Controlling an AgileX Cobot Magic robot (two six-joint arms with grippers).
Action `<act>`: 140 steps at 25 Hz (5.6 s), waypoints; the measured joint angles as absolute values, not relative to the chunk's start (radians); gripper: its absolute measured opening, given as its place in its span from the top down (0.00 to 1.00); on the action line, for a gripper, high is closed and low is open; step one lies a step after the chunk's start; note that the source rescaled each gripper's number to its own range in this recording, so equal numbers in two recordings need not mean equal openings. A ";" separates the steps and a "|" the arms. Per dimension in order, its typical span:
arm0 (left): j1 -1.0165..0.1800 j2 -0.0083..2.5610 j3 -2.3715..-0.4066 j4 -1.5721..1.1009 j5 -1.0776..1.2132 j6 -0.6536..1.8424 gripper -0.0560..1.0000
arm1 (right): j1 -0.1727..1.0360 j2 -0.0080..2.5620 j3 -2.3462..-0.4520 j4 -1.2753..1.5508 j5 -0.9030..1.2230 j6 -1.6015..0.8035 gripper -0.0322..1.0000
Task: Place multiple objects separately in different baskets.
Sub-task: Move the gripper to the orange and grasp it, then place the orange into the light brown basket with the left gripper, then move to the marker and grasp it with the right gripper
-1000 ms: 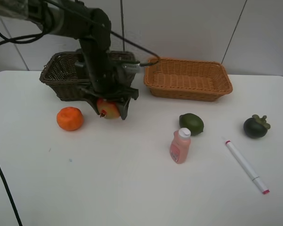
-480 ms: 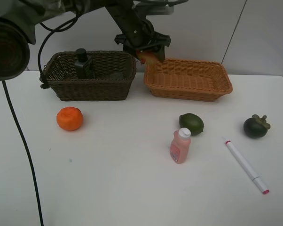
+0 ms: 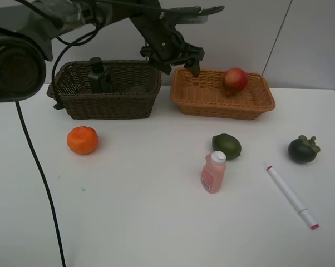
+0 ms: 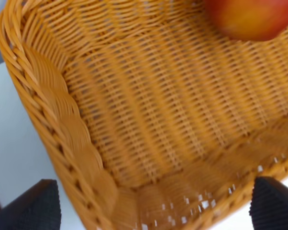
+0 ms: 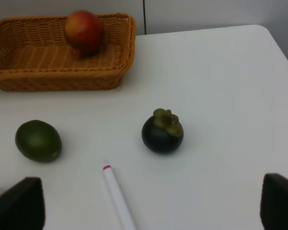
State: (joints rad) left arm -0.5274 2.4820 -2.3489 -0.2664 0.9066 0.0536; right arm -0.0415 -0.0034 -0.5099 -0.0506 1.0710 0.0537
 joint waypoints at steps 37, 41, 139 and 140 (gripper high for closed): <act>-0.410 1.934 -1.242 0.096 0.971 -0.252 0.05 | -0.041 -0.003 -0.510 -0.051 1.071 0.054 0.00; -0.359 1.974 -1.242 0.095 0.920 -0.252 0.05 | -0.041 -0.003 -0.510 -0.051 1.071 0.054 0.00; -0.160 1.494 -1.280 0.095 1.198 -0.289 0.00 | -0.041 -0.003 -0.510 -0.051 1.071 0.054 0.00; -0.150 1.436 -1.232 0.095 1.198 -0.295 0.00 | -0.041 -0.003 -0.510 -0.051 1.071 0.054 0.00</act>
State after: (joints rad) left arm -0.1502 1.4360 -1.2315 0.0953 1.1984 -0.2951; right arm -0.0415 -0.0034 -0.5099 -0.0506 1.0710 0.0537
